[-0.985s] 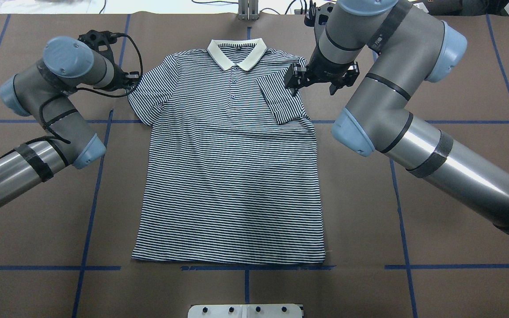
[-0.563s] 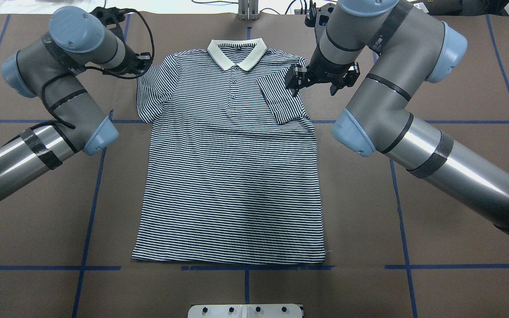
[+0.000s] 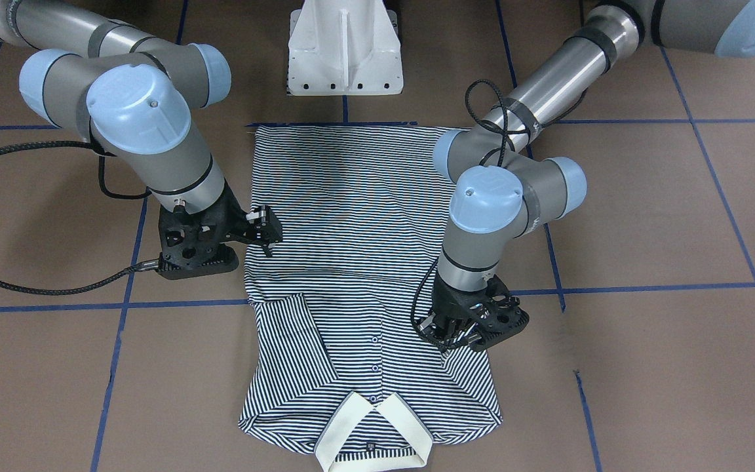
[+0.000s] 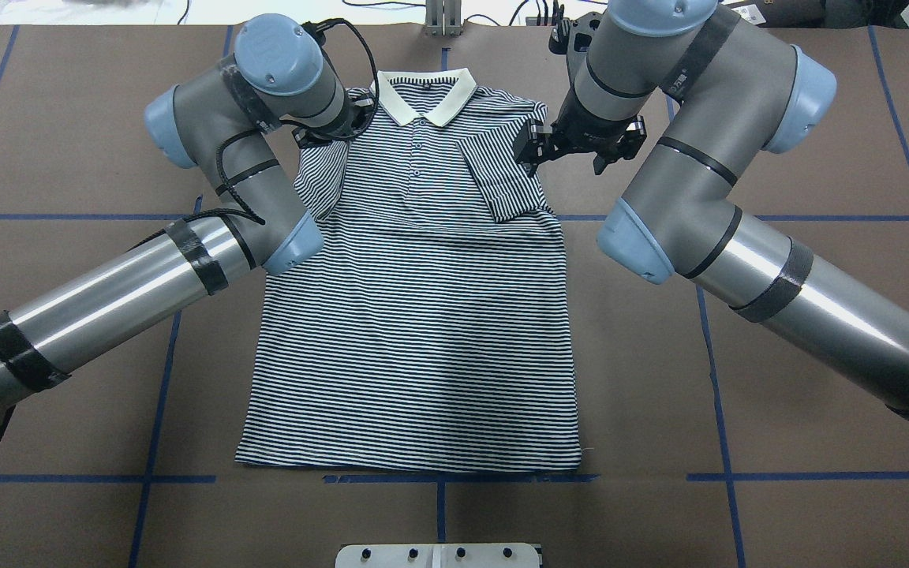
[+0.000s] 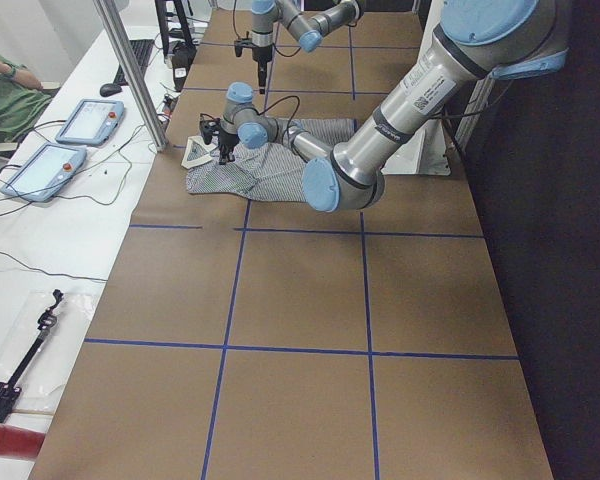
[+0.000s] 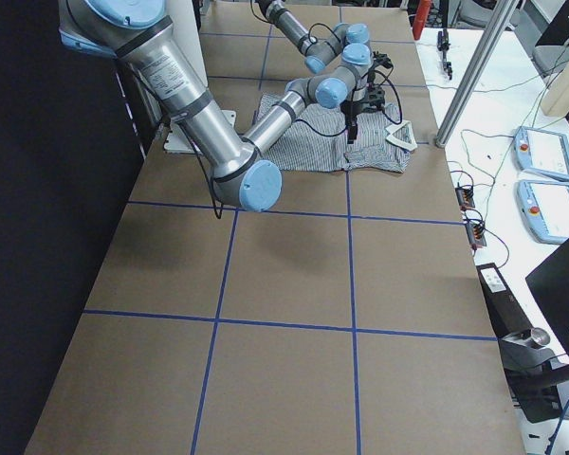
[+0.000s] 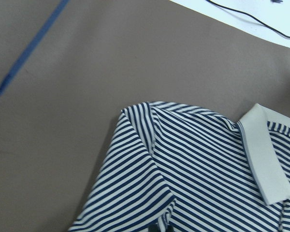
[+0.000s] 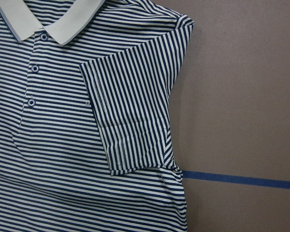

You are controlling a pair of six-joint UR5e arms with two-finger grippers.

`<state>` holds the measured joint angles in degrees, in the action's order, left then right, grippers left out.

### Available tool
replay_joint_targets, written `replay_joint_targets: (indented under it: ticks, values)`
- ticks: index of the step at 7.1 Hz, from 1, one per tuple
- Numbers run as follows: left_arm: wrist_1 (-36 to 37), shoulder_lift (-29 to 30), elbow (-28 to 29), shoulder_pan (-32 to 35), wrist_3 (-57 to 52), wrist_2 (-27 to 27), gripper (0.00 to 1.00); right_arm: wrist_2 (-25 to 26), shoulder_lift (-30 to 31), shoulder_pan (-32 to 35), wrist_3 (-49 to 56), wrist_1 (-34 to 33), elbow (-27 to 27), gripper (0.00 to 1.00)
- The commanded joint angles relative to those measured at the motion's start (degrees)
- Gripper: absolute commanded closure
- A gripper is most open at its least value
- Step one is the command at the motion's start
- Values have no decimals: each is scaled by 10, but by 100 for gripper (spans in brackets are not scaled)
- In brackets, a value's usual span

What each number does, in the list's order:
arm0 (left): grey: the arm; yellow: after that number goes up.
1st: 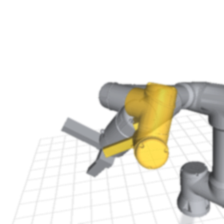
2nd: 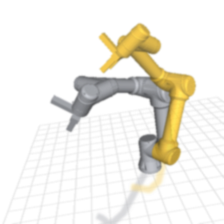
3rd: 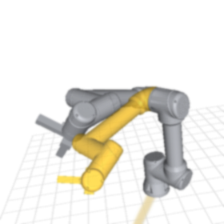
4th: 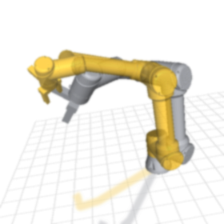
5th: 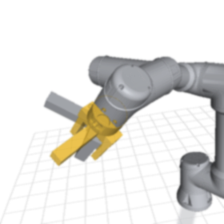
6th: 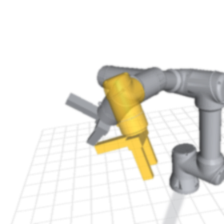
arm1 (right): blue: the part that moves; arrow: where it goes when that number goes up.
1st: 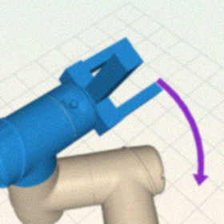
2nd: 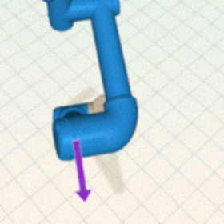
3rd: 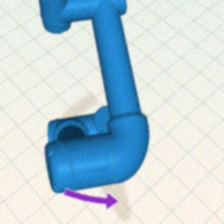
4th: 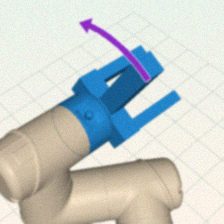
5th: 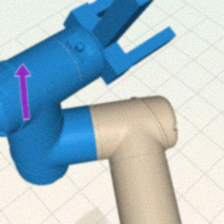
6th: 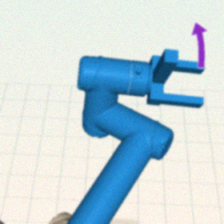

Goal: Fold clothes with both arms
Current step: 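Fold the sleeve nearest the left gripper inward while the right gripper holds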

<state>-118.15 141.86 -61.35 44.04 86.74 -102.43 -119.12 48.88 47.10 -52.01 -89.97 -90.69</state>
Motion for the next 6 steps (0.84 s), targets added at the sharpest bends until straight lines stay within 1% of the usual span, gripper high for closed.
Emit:
replay_joint_targets:
  ticks: [1,2,3,5,6]
  values:
    - [-30,20,31,-3,11,0,100,0,5,-1,-9,21,1,0]
    - [-65,18,43,-3,5,1,15,1,9,-2,-8,22,1,0]
    - [-85,20,47,-4,4,0,0,1,10,-2,-7,22,1,0]
    - [-86,15,39,-7,-40,0,0,1,10,-2,-10,24,2,0]
    - [-77,2,10,-7,-54,-5,0,1,11,-2,-12,24,-4,0]
